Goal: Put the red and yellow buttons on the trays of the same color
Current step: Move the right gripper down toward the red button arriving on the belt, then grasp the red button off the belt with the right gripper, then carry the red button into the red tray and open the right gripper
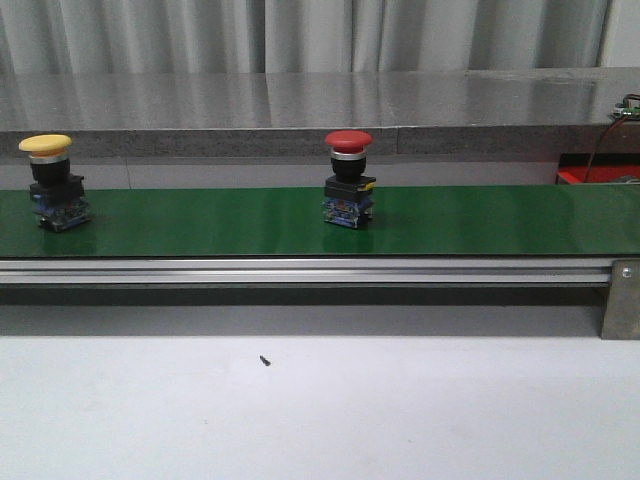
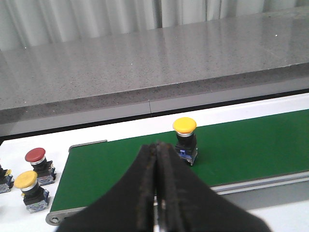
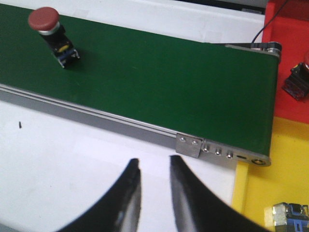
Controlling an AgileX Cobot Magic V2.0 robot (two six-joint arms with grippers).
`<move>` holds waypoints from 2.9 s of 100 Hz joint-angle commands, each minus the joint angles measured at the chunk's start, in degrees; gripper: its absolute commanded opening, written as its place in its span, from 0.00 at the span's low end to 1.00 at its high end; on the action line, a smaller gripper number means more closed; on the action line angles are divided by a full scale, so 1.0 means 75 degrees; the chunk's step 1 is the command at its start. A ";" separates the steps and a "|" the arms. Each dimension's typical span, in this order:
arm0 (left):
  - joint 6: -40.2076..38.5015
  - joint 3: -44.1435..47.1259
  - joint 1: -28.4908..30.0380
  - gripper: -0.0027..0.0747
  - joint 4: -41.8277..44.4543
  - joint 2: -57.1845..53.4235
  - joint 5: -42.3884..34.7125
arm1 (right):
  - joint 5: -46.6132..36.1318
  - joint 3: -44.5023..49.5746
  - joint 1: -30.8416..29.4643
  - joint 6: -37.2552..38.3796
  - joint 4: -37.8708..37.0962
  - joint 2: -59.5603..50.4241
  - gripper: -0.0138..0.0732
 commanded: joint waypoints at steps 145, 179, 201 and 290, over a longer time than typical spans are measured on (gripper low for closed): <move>0.0013 -0.0194 -0.0053 0.01 -0.0016 0.0065 -0.0586 | 0.0657 -0.5422 0.1626 -0.0402 -0.0399 0.7453 0.69; 0.0013 -0.0194 -0.0053 0.01 -0.0016 0.0065 -0.0586 | 0.1706 -0.6197 0.1196 -0.0394 -0.0539 0.7417 0.32; 0.0013 -0.0194 -0.0053 0.01 -0.0016 0.0065 -0.0586 | 0.1994 -0.7289 -0.0295 -0.0332 -0.0539 0.7417 0.32; 0.0013 -0.0194 -0.0053 0.01 -0.0016 0.0065 -0.0586 | 0.0982 -0.7603 -0.3677 -0.0332 -0.0439 0.9709 0.32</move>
